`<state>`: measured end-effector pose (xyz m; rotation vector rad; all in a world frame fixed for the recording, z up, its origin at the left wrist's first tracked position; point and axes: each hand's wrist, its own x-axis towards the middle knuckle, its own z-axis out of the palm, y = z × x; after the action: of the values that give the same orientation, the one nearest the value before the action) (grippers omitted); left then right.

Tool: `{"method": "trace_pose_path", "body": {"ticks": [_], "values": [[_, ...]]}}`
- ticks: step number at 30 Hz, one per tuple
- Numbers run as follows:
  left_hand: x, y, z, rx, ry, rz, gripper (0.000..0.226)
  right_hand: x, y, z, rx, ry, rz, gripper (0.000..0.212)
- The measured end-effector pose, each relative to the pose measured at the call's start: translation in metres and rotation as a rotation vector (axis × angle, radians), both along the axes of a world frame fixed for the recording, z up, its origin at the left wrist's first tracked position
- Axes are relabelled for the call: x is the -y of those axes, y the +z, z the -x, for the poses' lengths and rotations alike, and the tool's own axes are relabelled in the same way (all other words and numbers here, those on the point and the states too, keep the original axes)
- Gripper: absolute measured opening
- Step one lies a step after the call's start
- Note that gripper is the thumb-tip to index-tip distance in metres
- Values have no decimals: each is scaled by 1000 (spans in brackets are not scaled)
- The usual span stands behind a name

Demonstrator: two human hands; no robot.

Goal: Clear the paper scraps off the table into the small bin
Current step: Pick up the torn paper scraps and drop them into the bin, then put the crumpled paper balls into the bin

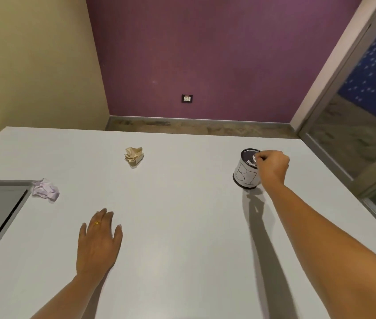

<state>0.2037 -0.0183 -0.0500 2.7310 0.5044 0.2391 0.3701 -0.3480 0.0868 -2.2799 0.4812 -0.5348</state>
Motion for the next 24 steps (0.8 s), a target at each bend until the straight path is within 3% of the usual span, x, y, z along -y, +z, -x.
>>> {"method": "trace_pose_path", "body": {"ticks": [8,15,21,24], "values": [[-1,-4,-5,14,70,16,40,17,-17,-40,-92,88,51,26],[0,-4,-5,15,74,9,39,18,-25,-42,-197,223,363,42],[0,-3,-5,12,80,13,39,15,-23,-44,-136,167,451,24],[2,-1,-5,14,83,16,40,10,-18,-47,-165,93,382,19]]}}
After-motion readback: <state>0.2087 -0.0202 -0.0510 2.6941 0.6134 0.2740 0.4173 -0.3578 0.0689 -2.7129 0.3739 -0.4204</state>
